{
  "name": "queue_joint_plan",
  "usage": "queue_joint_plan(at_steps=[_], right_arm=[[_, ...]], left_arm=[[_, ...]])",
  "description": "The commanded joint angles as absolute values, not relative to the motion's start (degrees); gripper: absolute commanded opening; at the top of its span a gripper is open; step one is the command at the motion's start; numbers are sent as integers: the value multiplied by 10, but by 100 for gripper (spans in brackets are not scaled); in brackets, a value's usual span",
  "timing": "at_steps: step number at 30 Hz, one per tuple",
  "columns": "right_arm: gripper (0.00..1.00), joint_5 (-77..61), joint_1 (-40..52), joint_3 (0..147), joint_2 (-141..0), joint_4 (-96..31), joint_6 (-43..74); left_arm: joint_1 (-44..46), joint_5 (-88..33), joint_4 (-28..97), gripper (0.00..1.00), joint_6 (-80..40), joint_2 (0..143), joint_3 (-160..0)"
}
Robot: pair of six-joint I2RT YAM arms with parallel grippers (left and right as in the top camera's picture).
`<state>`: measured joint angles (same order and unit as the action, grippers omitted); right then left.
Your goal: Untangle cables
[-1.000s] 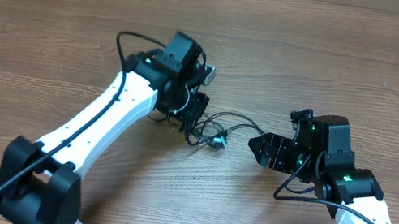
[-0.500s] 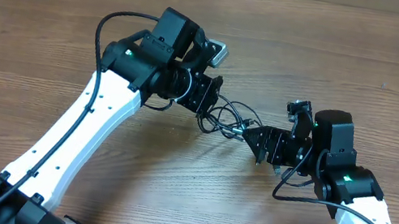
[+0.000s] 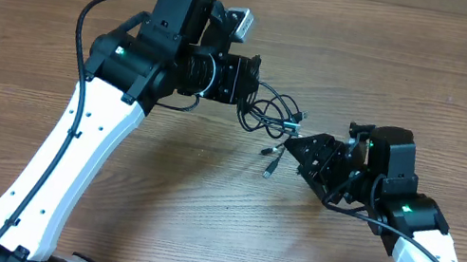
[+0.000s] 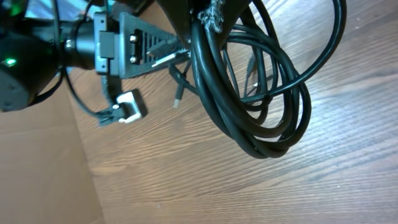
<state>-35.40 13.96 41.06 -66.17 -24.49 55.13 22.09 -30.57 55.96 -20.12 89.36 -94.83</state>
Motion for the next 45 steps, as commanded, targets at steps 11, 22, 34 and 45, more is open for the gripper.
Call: queue_joint_plan(at_steps=[11, 22, 34, 45], right_arm=[[70, -387, 142, 416, -663, -178, 652], [66, -385, 142, 416, -663, -113, 676], [17, -394, 182, 416, -663, -110, 677], [4, -369, 192, 416, -663, -206, 577]], left_arm=[[223, -477, 494, 4, -275, 882, -961], [230, -486, 494, 4, -275, 882, -961], [237, -438, 456, 4, -285, 882, -961], [234, -385, 481, 4, -267, 882, -961]])
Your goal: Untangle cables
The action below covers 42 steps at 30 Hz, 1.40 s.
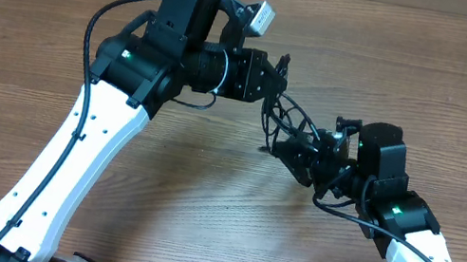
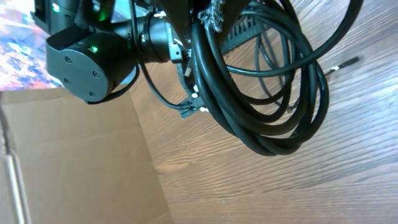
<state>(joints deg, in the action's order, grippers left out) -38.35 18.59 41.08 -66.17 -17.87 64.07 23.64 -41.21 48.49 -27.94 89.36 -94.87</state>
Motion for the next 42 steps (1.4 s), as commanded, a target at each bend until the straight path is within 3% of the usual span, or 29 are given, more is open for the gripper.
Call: queue_joint_plan(at_steps=[1, 9, 17, 21, 23, 26, 30, 34, 38, 42], right_arm=[[5, -364, 192, 416, -663, -221, 558], [30, -177, 192, 416, -663, -431, 444], [37, -61, 192, 416, -663, -492, 444], [50, -125, 192, 416, -663, -438, 422], [59, -227, 193, 416, -663, -367, 362], [63, -379, 197, 416, -663, -252, 296], [64, -469, 210, 416, -663, -105, 302], [63, -479, 227, 416, -663, -40, 302], [55, -436, 238, 416, -663, -32, 302], [41, -385, 239, 416, -667, -33, 302]], left_arm=[[232, -378, 487, 4, -266, 882, -961], [162, -385, 509, 4, -251, 879, -961], [134, -416, 515, 4, -237, 879, -961], [136, -416, 528, 4, -231, 879, -961], [136, -416, 532, 4, -231, 879, -961], [140, -421, 534, 4, -231, 879, -961], [163, -422, 533, 4, -231, 879, -961], [185, -421, 533, 4, -232, 879, -961], [199, -423, 529, 4, -236, 879, -961], [201, -453, 519, 4, -245, 879, -961]])
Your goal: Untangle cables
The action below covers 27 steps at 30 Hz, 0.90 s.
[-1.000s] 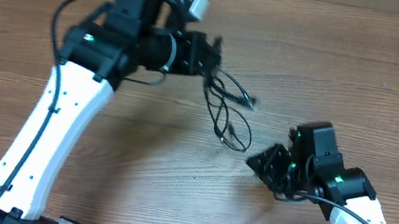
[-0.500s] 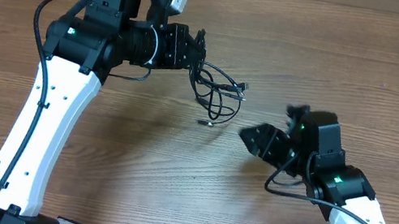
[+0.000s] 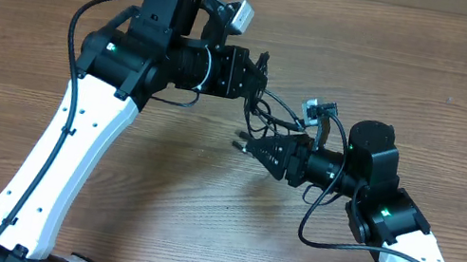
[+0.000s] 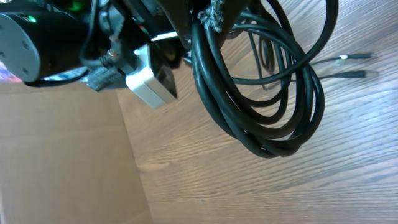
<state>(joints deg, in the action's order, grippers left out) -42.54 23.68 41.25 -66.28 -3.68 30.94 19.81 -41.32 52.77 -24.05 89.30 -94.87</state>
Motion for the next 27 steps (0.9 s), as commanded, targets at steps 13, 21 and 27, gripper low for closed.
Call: queue_joint_plan(at_steps=[13, 21, 27], right_arm=[[38, -357, 239, 416, -691, -49, 298], [48, -360, 239, 416, -691, -43, 286], [48, -338, 239, 416, -691, 1, 275]], left_arm=[[199, -450, 517, 4, -242, 879, -961], [199, -425, 526, 4, -238, 879, -961], [199, -434, 527, 4, -245, 879, -961]])
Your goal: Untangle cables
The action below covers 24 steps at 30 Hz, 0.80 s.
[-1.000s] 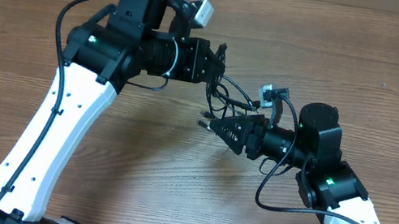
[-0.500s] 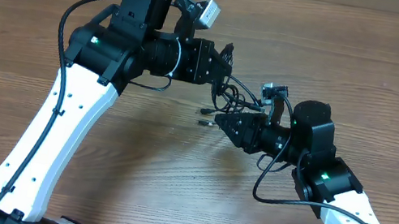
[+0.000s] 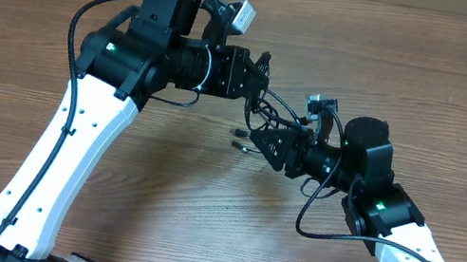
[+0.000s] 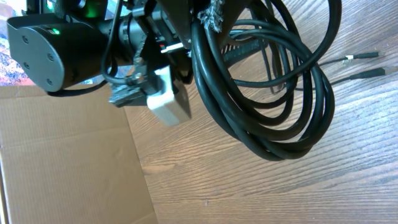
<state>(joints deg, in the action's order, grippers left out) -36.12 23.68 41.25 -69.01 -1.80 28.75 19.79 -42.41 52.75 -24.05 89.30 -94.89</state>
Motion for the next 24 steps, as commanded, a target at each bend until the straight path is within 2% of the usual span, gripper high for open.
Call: queue_joint_plan(at_steps=[1, 9, 15, 24], right_arm=[[48, -329, 239, 416, -691, 8, 275], [42, -256, 239, 416, -691, -9, 269], [38, -254, 239, 416, -692, -11, 269], [32, -353, 239, 416, -692, 29, 270]], left_arm=[[199, -436, 527, 4, -245, 879, -961], [199, -454, 527, 4, -245, 879, -961], [199, -496, 519, 4, -260, 879, -961], [199, -521, 508, 4, -297, 879, -961]])
